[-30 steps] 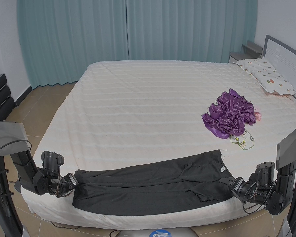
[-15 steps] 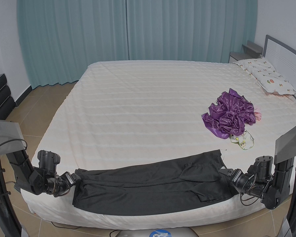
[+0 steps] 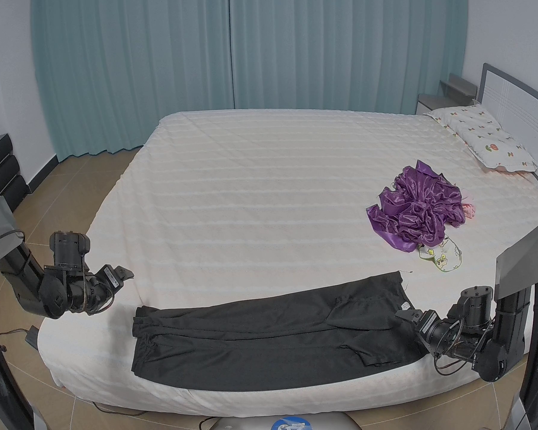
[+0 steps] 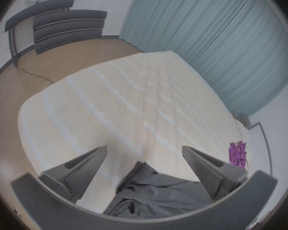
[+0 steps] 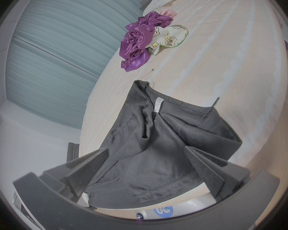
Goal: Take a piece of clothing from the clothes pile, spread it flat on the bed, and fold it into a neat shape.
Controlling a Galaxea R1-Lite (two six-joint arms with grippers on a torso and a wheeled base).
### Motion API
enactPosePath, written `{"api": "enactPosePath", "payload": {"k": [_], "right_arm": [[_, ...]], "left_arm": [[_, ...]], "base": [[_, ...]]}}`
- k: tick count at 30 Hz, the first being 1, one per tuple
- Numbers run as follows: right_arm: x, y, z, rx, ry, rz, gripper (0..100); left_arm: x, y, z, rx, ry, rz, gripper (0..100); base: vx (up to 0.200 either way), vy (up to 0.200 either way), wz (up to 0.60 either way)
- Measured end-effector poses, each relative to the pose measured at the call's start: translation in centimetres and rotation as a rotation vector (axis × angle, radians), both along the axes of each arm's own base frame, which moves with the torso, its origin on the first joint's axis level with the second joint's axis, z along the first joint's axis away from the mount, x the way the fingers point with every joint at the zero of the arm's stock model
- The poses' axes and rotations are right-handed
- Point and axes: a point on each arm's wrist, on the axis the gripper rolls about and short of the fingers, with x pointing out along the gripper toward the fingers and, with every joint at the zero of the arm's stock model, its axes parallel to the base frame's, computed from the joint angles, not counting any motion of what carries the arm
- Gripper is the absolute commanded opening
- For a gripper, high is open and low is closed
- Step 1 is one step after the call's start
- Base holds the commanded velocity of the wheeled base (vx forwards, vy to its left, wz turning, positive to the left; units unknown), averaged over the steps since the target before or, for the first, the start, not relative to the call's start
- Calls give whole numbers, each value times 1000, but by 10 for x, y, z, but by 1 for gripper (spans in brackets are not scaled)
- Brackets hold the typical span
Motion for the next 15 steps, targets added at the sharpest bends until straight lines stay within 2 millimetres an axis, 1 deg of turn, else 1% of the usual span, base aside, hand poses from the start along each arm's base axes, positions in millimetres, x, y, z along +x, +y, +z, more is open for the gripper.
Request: {"api": "enactPosePath", "payload": {"k": [4, 7, 15], "right_arm": [[-2, 0, 0, 0, 7, 1, 100], [-2, 0, -1, 0, 10, 2, 100], [-5, 1, -1, 1, 21, 6, 100]], "left_arm": [[9, -5, -3, 6, 1, -151, 100], [15, -8, -10, 13, 9, -220, 100], [27, -13, -29, 4, 38, -263, 100]], "base": [[0, 0, 0], [0, 0, 0], [0, 0, 0]]}}
